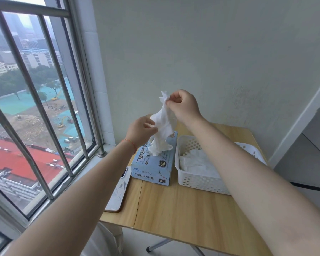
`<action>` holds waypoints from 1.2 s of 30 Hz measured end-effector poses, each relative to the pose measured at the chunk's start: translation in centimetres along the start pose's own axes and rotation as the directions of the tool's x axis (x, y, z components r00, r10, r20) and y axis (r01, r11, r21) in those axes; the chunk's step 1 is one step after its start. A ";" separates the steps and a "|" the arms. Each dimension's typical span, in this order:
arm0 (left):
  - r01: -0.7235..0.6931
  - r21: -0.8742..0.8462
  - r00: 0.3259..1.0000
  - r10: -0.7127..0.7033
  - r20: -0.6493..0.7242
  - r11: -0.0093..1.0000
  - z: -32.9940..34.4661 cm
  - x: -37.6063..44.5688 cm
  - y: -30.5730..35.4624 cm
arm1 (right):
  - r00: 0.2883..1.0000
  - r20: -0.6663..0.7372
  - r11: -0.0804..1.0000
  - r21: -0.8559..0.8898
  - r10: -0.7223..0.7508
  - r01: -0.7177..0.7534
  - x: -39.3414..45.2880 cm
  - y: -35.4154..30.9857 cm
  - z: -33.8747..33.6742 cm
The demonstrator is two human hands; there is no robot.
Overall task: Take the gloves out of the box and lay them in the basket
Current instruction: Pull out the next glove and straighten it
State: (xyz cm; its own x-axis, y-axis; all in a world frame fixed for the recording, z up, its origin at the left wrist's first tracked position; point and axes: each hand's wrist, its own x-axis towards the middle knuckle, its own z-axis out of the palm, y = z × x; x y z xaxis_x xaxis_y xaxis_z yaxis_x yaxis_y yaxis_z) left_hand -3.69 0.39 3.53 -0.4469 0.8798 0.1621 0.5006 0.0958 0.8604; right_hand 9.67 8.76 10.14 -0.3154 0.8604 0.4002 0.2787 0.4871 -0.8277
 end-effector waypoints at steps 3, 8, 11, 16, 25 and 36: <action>0.007 -0.020 0.999 -0.008 -0.043 1.000 0.4 -0.5 0.0 | 1.000 -0.015 0.999 0.040 0.018 -0.018 0.0 -0.1 -0.5; -0.146 -0.134 0.981 0.127 -0.147 0.980 0.6 -1.0 1.7 | 0.995 0.065 0.998 0.010 0.069 -0.070 -0.5 0.2 -0.4; -0.144 0.020 0.985 0.145 -0.093 0.989 0.7 -0.8 1.7 | 0.985 0.147 0.996 0.004 0.091 -0.092 -1.3 0.4 -0.2; 0.018 -0.142 0.999 -0.024 -0.045 0.990 0.4 -0.5 -0.2 | 0.962 0.214 0.985 -0.055 0.170 -0.162 -2.4 2.2 -0.1; 0.130 -0.329 0.991 -0.131 0.018 0.935 -0.7 -0.5 -1.9 | 0.965 0.183 0.961 -0.237 0.189 -0.144 -2.6 3.9 0.7; 0.246 -0.479 0.966 -0.252 0.052 0.843 -1.0 -0.7 -2.8 | 0.950 0.254 0.969 -0.213 0.181 -0.128 -2.7 3.9 1.2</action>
State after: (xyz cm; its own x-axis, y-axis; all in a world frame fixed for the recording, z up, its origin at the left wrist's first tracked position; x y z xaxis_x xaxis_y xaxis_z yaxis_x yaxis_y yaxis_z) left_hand -5.46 -0.96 1.51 -0.5197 0.8500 -0.0857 -0.0428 0.0742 0.9963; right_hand 10.50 8.15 5.37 -0.4795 0.8678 0.1306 0.5031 0.3938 -0.7693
